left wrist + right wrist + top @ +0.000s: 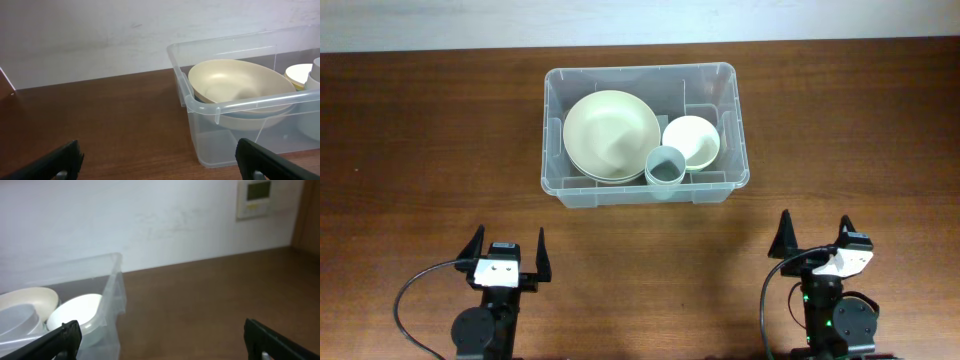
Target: Pack container
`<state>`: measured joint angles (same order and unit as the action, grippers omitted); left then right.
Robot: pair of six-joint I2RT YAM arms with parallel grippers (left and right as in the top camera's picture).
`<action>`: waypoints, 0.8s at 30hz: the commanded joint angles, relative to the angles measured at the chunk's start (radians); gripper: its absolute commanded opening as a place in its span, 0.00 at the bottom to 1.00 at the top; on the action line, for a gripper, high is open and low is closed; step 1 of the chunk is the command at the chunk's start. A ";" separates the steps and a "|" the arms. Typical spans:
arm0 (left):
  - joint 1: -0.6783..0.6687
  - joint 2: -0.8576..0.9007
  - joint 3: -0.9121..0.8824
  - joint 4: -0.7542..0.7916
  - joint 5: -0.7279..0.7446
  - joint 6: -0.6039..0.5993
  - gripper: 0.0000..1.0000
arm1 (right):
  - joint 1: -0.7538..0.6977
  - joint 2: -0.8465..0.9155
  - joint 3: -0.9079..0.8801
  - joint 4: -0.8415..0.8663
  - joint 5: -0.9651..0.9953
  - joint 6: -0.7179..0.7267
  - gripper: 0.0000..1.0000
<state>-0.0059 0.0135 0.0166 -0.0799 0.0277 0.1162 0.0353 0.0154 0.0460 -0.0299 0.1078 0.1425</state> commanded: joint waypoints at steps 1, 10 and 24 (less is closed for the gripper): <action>0.004 -0.008 -0.007 0.000 0.014 0.005 1.00 | -0.005 -0.012 -0.042 0.049 -0.053 -0.042 0.99; 0.004 -0.008 -0.007 0.000 0.014 0.005 1.00 | -0.005 -0.012 -0.040 -0.046 -0.063 -0.041 0.99; 0.004 -0.008 -0.007 0.000 0.014 0.005 1.00 | -0.005 -0.012 -0.040 -0.049 -0.071 -0.041 0.99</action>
<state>-0.0059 0.0135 0.0166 -0.0799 0.0277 0.1162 0.0353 0.0139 0.0113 -0.0704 0.0463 0.1047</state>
